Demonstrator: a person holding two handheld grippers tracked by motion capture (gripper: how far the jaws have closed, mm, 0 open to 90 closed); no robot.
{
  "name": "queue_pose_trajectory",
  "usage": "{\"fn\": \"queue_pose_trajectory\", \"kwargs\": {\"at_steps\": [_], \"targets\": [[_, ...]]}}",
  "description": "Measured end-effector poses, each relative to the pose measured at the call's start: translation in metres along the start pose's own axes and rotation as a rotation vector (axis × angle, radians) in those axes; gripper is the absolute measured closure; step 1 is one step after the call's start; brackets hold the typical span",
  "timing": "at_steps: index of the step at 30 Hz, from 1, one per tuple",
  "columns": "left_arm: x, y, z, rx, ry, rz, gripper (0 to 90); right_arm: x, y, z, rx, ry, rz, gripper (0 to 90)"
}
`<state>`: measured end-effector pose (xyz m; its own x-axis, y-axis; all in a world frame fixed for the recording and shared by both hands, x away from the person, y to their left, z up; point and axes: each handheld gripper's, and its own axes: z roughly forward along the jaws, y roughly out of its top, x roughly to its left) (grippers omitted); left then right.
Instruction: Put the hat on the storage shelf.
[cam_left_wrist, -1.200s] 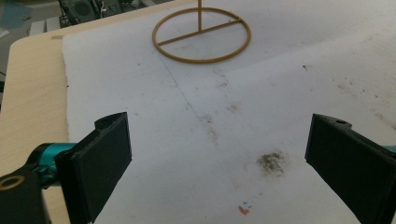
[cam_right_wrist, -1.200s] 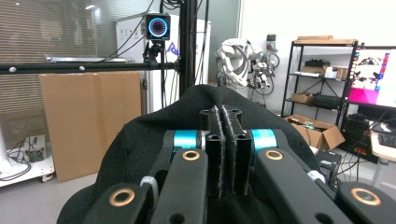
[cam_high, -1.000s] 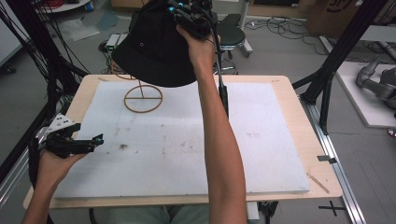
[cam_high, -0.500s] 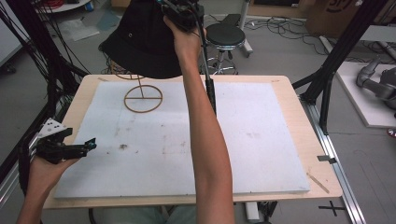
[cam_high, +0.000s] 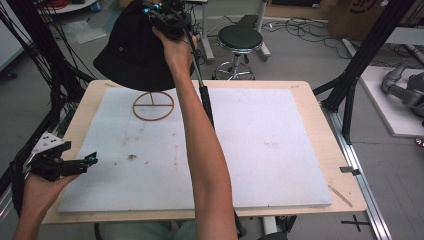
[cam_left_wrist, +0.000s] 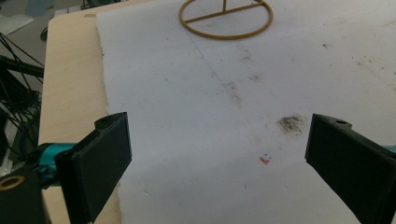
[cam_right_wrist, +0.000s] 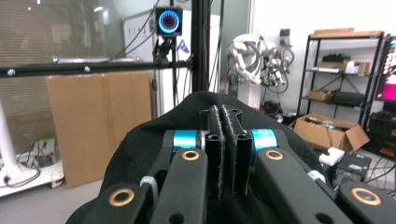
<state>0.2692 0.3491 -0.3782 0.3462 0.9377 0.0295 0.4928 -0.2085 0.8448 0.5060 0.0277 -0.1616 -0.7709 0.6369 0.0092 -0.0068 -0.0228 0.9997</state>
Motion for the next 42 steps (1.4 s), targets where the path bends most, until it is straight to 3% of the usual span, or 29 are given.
{"fn": "queue_pose_trajectory", "kwargs": {"at_steps": [14,24,42], "targets": [[0.001,-0.003,-0.005,0.0,0.004,-0.001,7.4,0.009,-0.043,0.034,0.142,0.013,-0.012,88.4],[0.0,-0.003,-0.003,0.003,-0.001,0.001,7.4,0.014,-0.058,0.042,0.212,0.017,-0.034,88.1],[-0.004,-0.002,0.001,0.009,-0.011,0.006,7.4,0.009,-0.077,0.041,0.256,0.021,-0.002,82.5]]}}
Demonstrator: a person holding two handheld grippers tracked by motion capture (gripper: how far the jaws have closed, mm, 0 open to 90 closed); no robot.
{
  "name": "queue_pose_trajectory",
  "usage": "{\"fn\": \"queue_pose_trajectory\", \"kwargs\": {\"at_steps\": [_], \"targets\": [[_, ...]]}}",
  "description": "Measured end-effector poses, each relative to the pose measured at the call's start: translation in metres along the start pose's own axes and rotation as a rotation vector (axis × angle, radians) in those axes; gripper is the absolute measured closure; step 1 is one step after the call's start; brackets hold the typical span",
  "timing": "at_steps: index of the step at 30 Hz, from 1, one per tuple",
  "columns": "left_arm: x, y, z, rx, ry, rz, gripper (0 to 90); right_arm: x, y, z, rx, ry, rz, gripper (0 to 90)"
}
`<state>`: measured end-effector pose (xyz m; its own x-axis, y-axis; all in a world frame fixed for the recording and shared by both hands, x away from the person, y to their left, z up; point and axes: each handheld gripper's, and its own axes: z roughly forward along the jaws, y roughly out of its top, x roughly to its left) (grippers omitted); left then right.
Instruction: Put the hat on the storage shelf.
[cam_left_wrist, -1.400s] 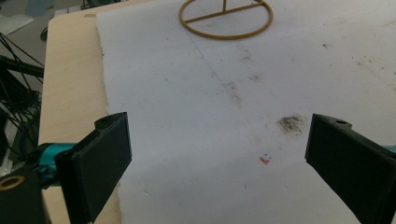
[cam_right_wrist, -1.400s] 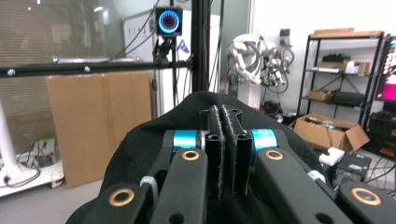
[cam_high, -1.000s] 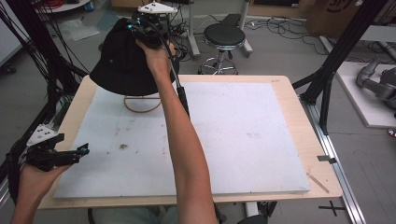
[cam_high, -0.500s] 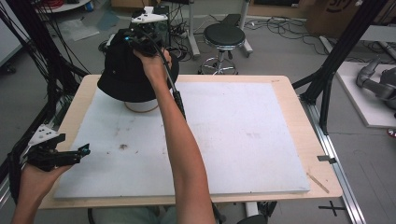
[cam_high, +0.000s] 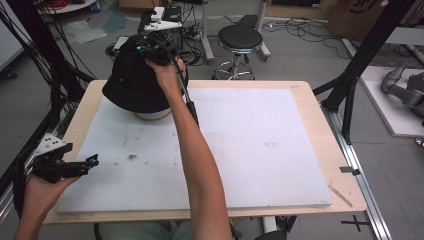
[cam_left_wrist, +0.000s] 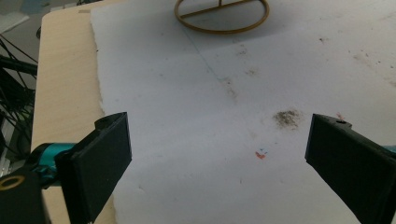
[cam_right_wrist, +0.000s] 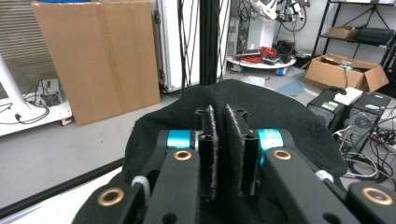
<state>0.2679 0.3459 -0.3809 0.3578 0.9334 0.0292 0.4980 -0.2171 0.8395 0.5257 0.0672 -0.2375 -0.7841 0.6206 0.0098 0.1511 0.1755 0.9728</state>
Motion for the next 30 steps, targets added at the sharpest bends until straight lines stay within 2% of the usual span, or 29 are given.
{"fn": "queue_pose_trajectory", "kwargs": {"at_steps": [3,7,11,16,23,25,27,28,30], "targets": [[0.0,0.001,0.001,0.0,-0.002,0.0,7.4,-0.001,-0.002,0.0,0.016,0.013,0.005,78.2],[-0.001,0.002,0.002,-0.001,-0.005,0.002,7.4,-0.003,-0.001,-0.002,0.01,0.015,0.016,73.1],[-0.002,0.004,0.003,-0.006,-0.008,0.004,7.4,-0.003,-0.001,-0.004,0.016,0.015,0.01,71.6],[-0.003,0.006,0.005,-0.007,-0.016,0.006,7.4,-0.008,-0.001,-0.013,0.012,-0.002,0.008,66.8],[-0.008,0.013,0.015,-0.013,-0.037,0.013,7.4,-0.023,0.0,-0.04,0.016,-0.029,0.002,61.7],[-0.01,0.016,0.02,-0.014,-0.049,0.017,7.4,-0.028,-0.003,-0.05,0.008,-0.044,-0.001,60.7],[-0.013,0.019,0.024,-0.013,-0.061,0.021,7.4,-0.038,-0.009,-0.067,0.013,-0.061,0.007,58.7],[-0.014,0.021,0.026,-0.016,-0.064,0.02,7.4,-0.038,-0.009,-0.067,0.013,-0.061,0.007,58.7],[-0.017,0.024,0.03,-0.018,-0.073,0.027,7.4,-0.046,-0.016,-0.079,0.021,-0.079,0.01,56.2]]}}
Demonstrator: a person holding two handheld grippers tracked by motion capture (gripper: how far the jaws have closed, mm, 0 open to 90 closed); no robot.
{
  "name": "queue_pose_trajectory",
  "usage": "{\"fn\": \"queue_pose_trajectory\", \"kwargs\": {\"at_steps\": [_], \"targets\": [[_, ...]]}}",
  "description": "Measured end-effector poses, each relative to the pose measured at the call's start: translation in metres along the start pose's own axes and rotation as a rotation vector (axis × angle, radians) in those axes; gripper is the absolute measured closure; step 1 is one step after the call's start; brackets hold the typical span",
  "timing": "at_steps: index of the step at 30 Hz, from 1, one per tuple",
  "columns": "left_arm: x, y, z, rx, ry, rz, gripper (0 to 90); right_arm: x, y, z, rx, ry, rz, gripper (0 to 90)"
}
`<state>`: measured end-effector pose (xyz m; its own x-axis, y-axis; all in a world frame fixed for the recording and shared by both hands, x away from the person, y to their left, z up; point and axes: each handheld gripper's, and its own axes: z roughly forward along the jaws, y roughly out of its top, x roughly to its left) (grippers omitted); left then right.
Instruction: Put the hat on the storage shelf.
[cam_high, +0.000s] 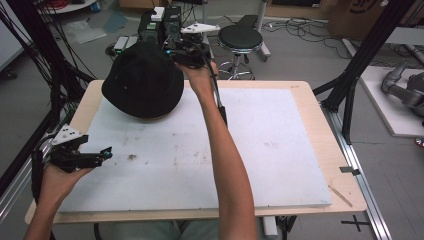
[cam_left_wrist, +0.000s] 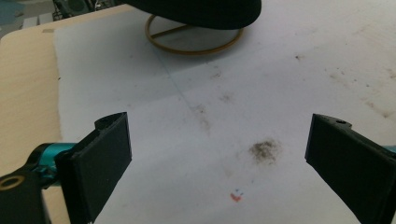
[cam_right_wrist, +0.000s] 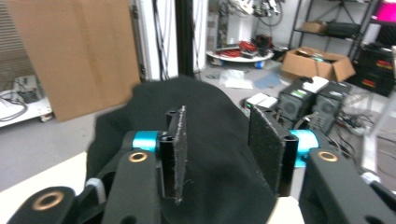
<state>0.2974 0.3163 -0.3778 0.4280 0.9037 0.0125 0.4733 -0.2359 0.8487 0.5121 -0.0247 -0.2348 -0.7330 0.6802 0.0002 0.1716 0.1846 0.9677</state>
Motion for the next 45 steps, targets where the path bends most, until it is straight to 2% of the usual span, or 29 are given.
{"fn": "queue_pose_trajectory", "kwargs": {"at_steps": [2,3,5,6,7,9,10,11,13,15,16,18,24,25,31,33,34,36,42,43,45], "targets": [[-0.002,0.003,0.004,-0.005,-0.008,-0.001,7.4,-0.009,-0.007,-0.013,0.014,-0.019,0.004,52.8],[-0.002,0.005,0.006,-0.002,-0.015,0.003,7.4,-0.019,-0.015,-0.026,0.02,-0.038,0.011,48.9],[-0.003,0.007,0.01,-0.004,-0.023,0.001,7.4,-0.024,-0.018,-0.033,0.026,-0.05,0.016,46.0],[-0.003,0.009,0.012,-0.006,-0.025,0.001,7.4,-0.034,-0.023,-0.045,0.072,-0.055,0.041,41.7],[-0.004,0.01,0.013,-0.005,-0.031,0.001,7.4,-0.034,-0.023,-0.045,0.072,-0.055,0.041,41.7],[-0.004,0.013,0.017,-0.008,-0.037,0.003,7.4,-0.042,-0.027,-0.059,0.083,-0.073,0.039,40.3],[-0.004,0.014,0.018,-0.008,-0.04,0.005,7.4,-0.045,-0.034,-0.074,0.05,-0.105,0.009,40.5],[-0.005,0.015,0.02,-0.006,-0.044,0.007,7.4,-0.045,-0.034,-0.074,0.05,-0.105,0.009,40.5],[-0.005,0.017,0.022,-0.009,-0.048,0.005,7.4,-0.049,-0.038,-0.084,0.089,-0.095,0.03,37.2],[-0.005,0.019,0.025,-0.014,-0.052,0.004,7.4,-0.049,-0.045,-0.097,0.07,-0.115,0.005,35.7],[-0.005,0.02,0.026,-0.015,-0.054,0.003,7.4,-0.05,-0.051,-0.107,0.084,-0.121,0.012,30.2],[-0.006,0.022,0.028,-0.016,-0.056,0.001,7.4,-0.051,-0.055,-0.111,0.085,-0.119,0.018,29.2],[-0.003,0.024,0.031,-0.019,-0.058,-0.004,7.4,-0.049,-0.083,-0.14,0.138,-0.157,0.019,12.1],[-0.003,0.024,0.031,-0.022,-0.057,-0.011,7.4,-0.049,-0.083,-0.14,0.138,-0.157,0.019,12.1],[-0.001,0.024,0.031,-0.02,-0.046,-0.015,7.4,-0.037,-0.109,-0.169,0.14,-0.099,-0.019,11.5],[-0.001,0.024,0.032,-0.017,-0.045,-0.012,7.4,-0.033,-0.117,-0.176,0.152,-0.094,-0.027,11.4],[-0.002,0.024,0.032,-0.017,-0.046,-0.014,7.4,-0.029,-0.128,-0.183,0.164,-0.084,-0.035,11.4],[-0.003,0.024,0.033,-0.01,-0.045,-0.006,7.4,-0.028,-0.135,-0.186,0.173,-0.08,-0.039,11.4],[-0.004,0.022,0.034,-0.002,-0.042,-0.003,7.4,-0.025,-0.177,-0.203,0.175,-0.106,0.005,11.3],[-0.005,0.022,0.034,-0.001,-0.043,-0.004,7.4,-0.028,-0.182,-0.204,0.234,-0.089,0.039,11.3],[-0.005,0.022,0.034,0.003,-0.041,0.0,7.4,-0.029,-0.183,-0.204,0.238,-0.088,0.048,11.3]]}}
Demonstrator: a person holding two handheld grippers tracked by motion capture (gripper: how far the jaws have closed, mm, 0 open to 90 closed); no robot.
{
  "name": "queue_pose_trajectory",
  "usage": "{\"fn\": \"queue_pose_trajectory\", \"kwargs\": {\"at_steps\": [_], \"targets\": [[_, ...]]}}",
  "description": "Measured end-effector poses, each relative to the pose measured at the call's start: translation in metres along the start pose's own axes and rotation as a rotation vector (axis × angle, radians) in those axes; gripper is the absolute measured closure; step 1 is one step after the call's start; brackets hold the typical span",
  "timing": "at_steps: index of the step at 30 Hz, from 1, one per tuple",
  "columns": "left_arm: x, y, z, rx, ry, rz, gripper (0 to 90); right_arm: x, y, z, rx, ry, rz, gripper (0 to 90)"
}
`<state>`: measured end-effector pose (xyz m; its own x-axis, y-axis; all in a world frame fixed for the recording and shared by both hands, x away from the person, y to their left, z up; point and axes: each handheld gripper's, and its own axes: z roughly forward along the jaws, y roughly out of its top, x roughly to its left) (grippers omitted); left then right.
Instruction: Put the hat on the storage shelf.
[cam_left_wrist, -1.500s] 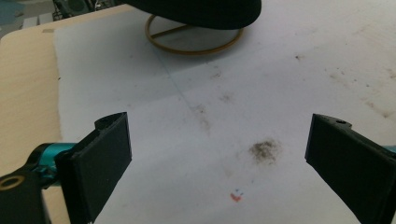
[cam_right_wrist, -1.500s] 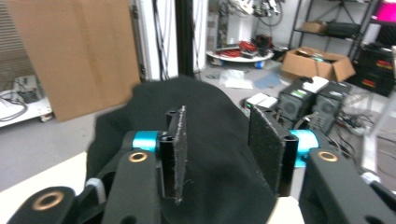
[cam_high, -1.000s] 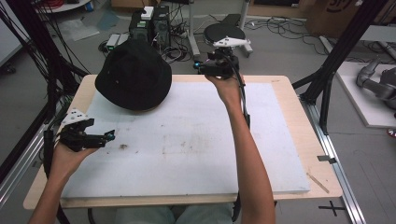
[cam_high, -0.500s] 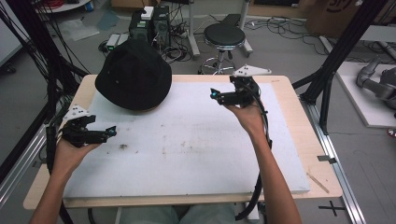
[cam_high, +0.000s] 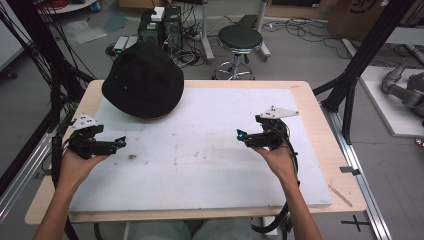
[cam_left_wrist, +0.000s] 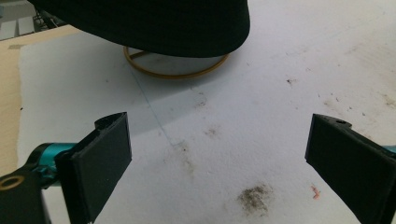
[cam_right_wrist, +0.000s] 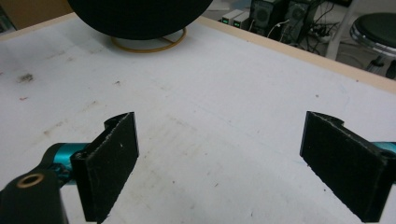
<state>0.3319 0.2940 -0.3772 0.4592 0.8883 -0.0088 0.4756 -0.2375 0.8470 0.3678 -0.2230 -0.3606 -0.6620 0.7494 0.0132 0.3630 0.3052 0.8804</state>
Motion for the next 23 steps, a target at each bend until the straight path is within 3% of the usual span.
{"fn": "queue_pose_trajectory", "kwargs": {"at_steps": [10,23], "targets": [[0.0002,-0.0013,-0.0021,-0.004,0.003,-0.005,7.4,-0.0008,0.0001,-0.0027,-0.003,-0.03,0.012,11.3],[-0.0018,-0.0022,0.0012,0.009,-0.006,0.002,7.4,0.0007,0.0008,-0.0042,-0.011,-0.029,0.014,11.3]]}}
